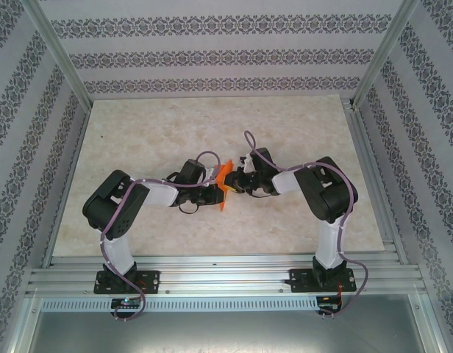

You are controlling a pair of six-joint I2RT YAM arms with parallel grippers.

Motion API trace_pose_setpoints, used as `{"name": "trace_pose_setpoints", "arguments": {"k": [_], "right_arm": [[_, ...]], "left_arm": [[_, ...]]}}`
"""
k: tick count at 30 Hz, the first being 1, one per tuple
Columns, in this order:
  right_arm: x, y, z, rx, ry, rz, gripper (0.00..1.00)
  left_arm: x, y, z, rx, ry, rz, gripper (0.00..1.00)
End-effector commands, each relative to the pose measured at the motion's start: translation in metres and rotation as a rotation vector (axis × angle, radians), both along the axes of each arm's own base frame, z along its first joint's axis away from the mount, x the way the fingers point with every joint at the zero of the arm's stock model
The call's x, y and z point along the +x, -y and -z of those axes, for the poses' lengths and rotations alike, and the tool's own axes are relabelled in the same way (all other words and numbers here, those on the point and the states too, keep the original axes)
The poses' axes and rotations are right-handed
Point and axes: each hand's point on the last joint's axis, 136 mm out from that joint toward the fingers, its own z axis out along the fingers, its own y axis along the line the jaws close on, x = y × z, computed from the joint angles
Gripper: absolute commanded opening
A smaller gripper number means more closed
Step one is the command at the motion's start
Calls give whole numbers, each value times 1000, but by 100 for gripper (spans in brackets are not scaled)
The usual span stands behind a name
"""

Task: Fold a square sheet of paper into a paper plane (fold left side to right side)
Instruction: Fold the wing for the fifth time at the center of the table.

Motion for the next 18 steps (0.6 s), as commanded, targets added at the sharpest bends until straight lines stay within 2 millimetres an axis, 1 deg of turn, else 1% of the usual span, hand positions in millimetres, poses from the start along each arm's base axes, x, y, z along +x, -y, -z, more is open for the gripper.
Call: {"name": "trace_pose_setpoints", "arguments": {"k": [1, 5, 10, 12, 14, 18], "right_arm": [[2, -1, 13, -43, -3, 9, 15], [1, 2, 21, -64, -20, 11, 15], [1, 2, 23, -76, -25, 9, 15], [0, 2, 25, -85, -26, 6, 15], [0, 2, 25, -88, -27, 4, 15], [0, 2, 23, -85, -22, 1, 15]], "left_arm": [[-4, -7, 18, 23, -30, -20, 12], [-6, -7, 13, 11, -35, -18, 17], [-11, -18, 1, 32, -16, -27, 27], [-11, -25, -7, 35, -6, -36, 30], [-8, -33, -17, 28, 8, -51, 31], [6, -47, -42, -15, 44, -90, 31]]}}
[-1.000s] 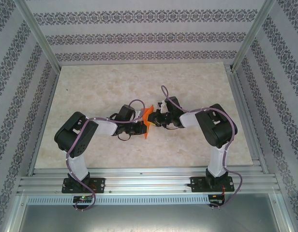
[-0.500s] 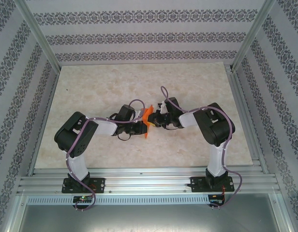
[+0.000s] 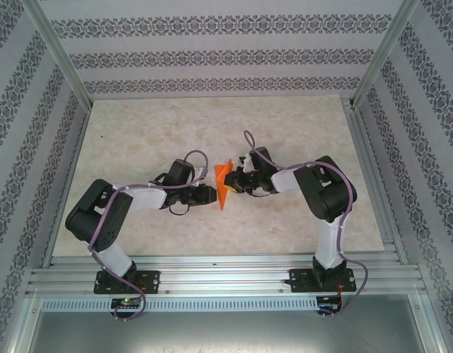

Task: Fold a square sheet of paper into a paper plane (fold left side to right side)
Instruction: Fold the wing for the fifth time at the center of the table.

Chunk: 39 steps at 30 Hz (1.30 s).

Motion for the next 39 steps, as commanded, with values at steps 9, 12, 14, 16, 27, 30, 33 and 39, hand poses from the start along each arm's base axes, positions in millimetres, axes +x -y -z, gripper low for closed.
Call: {"name": "trace_pose_setpoints", "arguments": {"k": [9, 12, 14, 16, 27, 30, 33, 39], "right_arm": [[-3, 3, 20, -74, 0, -1, 15], [-2, 3, 21, -76, -1, 2, 15], [-2, 3, 21, -76, 0, 4, 15], [-2, 3, 21, -76, -2, 7, 15], [-2, 3, 20, -71, -1, 6, 15], [-2, 3, 20, -72, -3, 6, 15], [-2, 3, 21, -74, -5, 7, 15], [-3, 3, 22, -77, -9, 5, 15]], "left_arm": [[57, 0, -29, -49, 44, -20, 28], [68, 1, -21, -21, 34, -23, 28], [72, 2, -13, -3, 18, -24, 28], [74, 0, -5, 29, 2, -30, 28], [75, 8, 12, 0, -46, -8, 31], [78, 11, 10, -18, -40, -7, 30], [79, 13, 11, -26, -44, -5, 25], [81, 16, 7, -45, -35, 0, 13]]}}
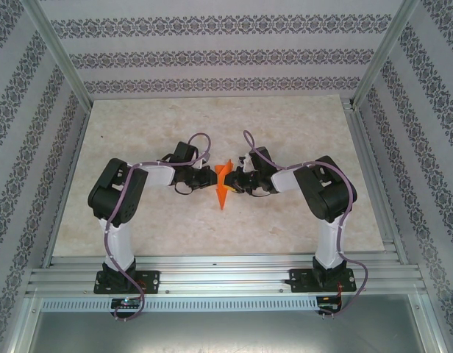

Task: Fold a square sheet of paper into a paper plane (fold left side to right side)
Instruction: Fold the wing for the fifth time at the center of the table.

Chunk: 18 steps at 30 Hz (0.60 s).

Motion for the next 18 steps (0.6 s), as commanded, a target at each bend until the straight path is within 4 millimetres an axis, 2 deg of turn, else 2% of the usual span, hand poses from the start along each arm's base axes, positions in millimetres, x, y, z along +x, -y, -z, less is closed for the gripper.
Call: {"name": "trace_pose_setpoints", "arguments": {"k": [1, 6, 12, 18], "right_arm": [[-3, 3, 22, -75, -17, 12, 15], [-4, 4, 23, -83, -16, 8, 15], [-4, 4, 23, -84, -13, 7, 16], [1, 5, 2, -73, 35, 12, 16]], "left_arm": [[12, 8, -13, -45, 47, 13, 11], [16, 10, -18, -51, 64, 17, 5], [20, 11, -18, -47, 71, 19, 4], [21, 10, -3, -20, 48, 19, 3]]}}
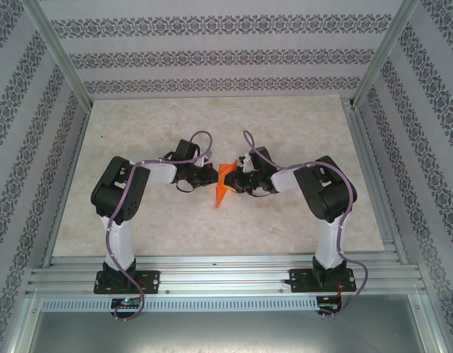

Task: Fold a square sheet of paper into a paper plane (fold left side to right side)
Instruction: Fold the wing for the fifth time at the center of the table.

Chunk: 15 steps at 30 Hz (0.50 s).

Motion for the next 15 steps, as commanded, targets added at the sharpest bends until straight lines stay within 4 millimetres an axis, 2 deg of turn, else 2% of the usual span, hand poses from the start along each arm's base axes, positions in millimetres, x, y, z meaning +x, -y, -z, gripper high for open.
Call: {"name": "trace_pose_setpoints", "arguments": {"k": [1, 8, 11, 15], "right_arm": [[1, 5, -3, -67, 44, 13, 17], [-5, 6, -35, -63, 107, 9, 19], [-12, 3, -40, -54, 111, 3, 19], [-25, -14, -39, -23, 94, -22, 19]], "left_arm": [[12, 3, -1, -2, 44, 9, 3], [11, 4, 5, -1, 33, 13, 3], [10, 4, 6, 1, 31, 15, 3], [9, 4, 6, 4, 31, 19, 3]]}}
